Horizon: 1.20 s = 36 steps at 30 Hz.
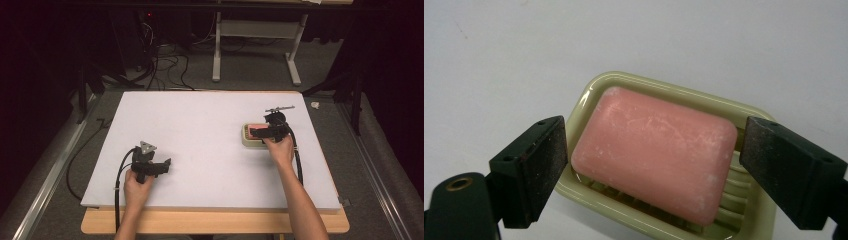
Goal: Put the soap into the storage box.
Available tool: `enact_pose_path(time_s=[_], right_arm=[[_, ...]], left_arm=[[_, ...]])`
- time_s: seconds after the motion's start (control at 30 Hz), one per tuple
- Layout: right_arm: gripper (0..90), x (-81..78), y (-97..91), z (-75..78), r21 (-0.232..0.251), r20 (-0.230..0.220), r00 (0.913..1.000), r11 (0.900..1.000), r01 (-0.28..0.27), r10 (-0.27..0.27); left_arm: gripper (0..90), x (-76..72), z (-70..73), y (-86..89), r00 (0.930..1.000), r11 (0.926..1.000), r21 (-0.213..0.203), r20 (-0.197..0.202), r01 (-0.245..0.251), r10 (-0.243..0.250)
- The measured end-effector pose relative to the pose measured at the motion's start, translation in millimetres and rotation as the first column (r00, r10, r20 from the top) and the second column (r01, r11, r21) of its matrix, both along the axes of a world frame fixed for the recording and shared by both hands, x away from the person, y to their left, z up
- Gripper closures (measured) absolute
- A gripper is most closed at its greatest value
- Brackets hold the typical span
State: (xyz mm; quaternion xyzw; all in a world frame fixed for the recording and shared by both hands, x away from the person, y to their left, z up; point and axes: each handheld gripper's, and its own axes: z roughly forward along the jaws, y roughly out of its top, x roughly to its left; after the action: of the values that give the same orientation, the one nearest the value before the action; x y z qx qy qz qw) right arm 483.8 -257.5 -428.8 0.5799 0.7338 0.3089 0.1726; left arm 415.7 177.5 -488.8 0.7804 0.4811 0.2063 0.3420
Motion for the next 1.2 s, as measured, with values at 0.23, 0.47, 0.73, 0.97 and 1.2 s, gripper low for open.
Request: enact_pose_path(time_s=[0.23, 0.47, 0.73, 0.97, 1.2], right_arm=[[12.8, -5.1, -2.1, 3.2, -0.002, 0.025, 0.9997, 1.0, -0.008, 0.008], [13.0, -11.8, -6.2, 8.0, 0.012, 0.07, 0.9975, 0.9999, -0.011, 0.01], [15.9, -18.3, -8.9, 15.4, 0.015, 0.099, 0.9951, 0.9999, -0.004, 0.002], [17.5, -23.1, -8.3, 19.9, 0.004, 0.114, 0.9935, 0.9999, -0.009, 0.009], [17.0, -29.2, -11.2, 25.3, 0.005, 0.134, 0.9909, 0.9998, -0.017, 0.016]], left_arm=[[15.6, 0.0, 0.0, 0.0, 1.0, 1.0, 0.0, 0.0, 0.0, 0.0], [15.7, 0.0, 0.0, 0.0, 1.0, 1.0, 0.0, 0.0, 0.0, 0.0], [15.7, 0.1, 0.1, 0.1, 1.0, 1.0, 0.0, -0.001, 0.0, 0.0], [15.7, 0.1, 0.1, 0.1, 1.0, 1.0, 0.0, -0.001, 0.0, 0.0], [15.6, 0.0, 0.1, 0.1, 1.0, 1.0, 0.0, -0.001, 0.0, 0.0]])
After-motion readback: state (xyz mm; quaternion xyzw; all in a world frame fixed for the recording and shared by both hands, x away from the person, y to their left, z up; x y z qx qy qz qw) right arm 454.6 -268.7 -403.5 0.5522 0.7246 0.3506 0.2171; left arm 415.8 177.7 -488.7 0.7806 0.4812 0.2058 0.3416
